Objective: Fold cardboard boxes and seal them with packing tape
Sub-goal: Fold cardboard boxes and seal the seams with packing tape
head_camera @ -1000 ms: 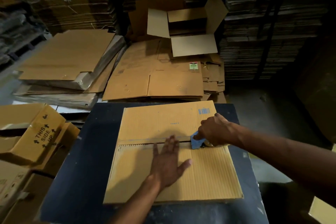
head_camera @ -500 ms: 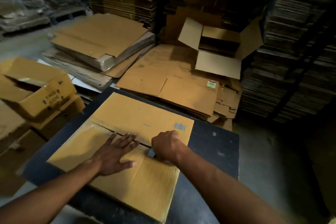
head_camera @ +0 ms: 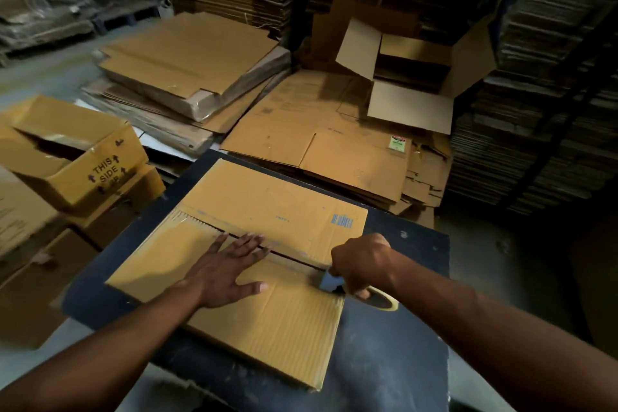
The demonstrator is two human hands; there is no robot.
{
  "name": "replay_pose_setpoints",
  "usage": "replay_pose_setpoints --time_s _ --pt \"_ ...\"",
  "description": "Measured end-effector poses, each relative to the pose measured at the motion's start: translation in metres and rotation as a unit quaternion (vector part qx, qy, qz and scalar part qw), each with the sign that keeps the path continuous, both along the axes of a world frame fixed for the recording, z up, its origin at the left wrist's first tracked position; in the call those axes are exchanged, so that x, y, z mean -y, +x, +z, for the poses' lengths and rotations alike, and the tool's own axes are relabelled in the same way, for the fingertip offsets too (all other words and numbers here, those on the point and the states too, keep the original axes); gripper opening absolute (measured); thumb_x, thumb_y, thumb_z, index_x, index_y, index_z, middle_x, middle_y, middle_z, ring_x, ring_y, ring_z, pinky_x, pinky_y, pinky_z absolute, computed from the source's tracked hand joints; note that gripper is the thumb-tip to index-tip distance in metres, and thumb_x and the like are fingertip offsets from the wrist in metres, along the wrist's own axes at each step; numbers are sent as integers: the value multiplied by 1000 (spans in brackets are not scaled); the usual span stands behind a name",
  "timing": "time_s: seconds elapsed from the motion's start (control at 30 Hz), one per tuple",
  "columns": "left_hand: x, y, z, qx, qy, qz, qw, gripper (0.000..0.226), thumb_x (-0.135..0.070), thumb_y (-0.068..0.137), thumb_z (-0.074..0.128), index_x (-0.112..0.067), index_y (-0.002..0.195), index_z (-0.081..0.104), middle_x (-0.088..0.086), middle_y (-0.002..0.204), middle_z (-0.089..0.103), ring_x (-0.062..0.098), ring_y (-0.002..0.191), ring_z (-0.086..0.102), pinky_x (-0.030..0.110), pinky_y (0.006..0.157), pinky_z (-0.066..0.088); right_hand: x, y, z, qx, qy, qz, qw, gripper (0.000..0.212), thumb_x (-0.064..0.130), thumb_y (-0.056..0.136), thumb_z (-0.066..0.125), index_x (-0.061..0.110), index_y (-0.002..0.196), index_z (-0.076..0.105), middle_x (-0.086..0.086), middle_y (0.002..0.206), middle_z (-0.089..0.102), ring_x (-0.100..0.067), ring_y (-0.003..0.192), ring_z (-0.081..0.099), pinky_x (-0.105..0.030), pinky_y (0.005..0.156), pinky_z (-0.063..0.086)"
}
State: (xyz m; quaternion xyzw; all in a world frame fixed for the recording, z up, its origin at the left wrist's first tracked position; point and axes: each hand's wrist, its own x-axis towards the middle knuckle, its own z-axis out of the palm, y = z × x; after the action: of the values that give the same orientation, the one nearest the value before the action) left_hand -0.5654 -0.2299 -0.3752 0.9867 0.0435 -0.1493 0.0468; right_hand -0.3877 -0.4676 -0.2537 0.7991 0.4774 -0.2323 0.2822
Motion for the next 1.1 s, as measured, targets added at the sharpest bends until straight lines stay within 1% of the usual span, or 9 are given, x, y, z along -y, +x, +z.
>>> replay_pose_setpoints --time_s 0.13,0.2,0.27,0.4,0.57,0.73,0.87,0.97,1.1 --pt "8 2 0 42 0 27 999 91 -89 88 16 -42 163 0 -10 171 -15 14 157 -18 46 121 -22 22 -1 -5 2 44 -15 999 50 21 82 76 32 129 65 5 94 68 -19 85 66 -40 72 59" --pt "32 9 8 66 5 41 997 101 -89 86 22 -29 166 4 -2 171 -11 19 158 -14 51 124 -16 24 -1 -3 -2 51 -20 999 51 21 82 76 33 130 64 5 98 69 -19 89 67 -39 73 58" --pt "80 23 13 62 -33 43 997 114 -95 82 20 -21 165 -5 1 170 -17 20 158 -17 54 126 -9 21 -2 -1 -7 62 -31 998 52 20 83 76 31 132 64 3 103 71 -21 92 68 -37 71 56" --pt "169 47 1 41 -84 97 991 143 -109 62 27 -14 162 -14 5 168 -23 24 156 -24 59 123 -13 21 -5 1 -10 57 -36 998 55 19 79 78 27 132 65 0 106 72 -24 94 69 -37 71 56" --pt "172 44 -14 64 -52 129 988 134 -86 69 48 -11 163 -10 9 172 -14 19 153 -25 58 124 -10 31 -3 1 -21 41 -57 997 78 21 67 85 32 140 57 2 111 69 -23 99 68 -40 78 58" --pt "176 39 -4 58 -59 165 983 134 -97 70 32 -12 163 -13 7 171 -19 23 157 -20 64 120 -13 40 0 1 -26 58 -54 997 76 26 77 81 33 146 51 1 122 67 -23 106 66 -40 82 57" --pt "105 -4 0 44 -6 258 965 129 -106 66 -1 -23 164 -14 2 170 -23 23 158 -18 67 120 -10 43 -2 -2 -21 83 -49 995 65 30 86 75 32 147 50 1 124 66 -23 107 66 -38 81 56" --pt "57 -19 4 32 23 315 948 128 -105 67 -4 -21 162 -18 5 168 -28 25 155 -26 68 120 -11 45 -2 -3 -33 98 -54 993 65 32 88 73 37 148 49 2 126 66 -22 109 65 -36 83 56" --pt "92 20 4 51 -18 214 975 127 -104 72 4 -16 162 -13 10 168 -26 26 154 -28 67 117 -21 43 -2 2 -41 93 -47 994 66 30 90 72 39 150 46 2 129 64 -22 111 64 -34 82 53"
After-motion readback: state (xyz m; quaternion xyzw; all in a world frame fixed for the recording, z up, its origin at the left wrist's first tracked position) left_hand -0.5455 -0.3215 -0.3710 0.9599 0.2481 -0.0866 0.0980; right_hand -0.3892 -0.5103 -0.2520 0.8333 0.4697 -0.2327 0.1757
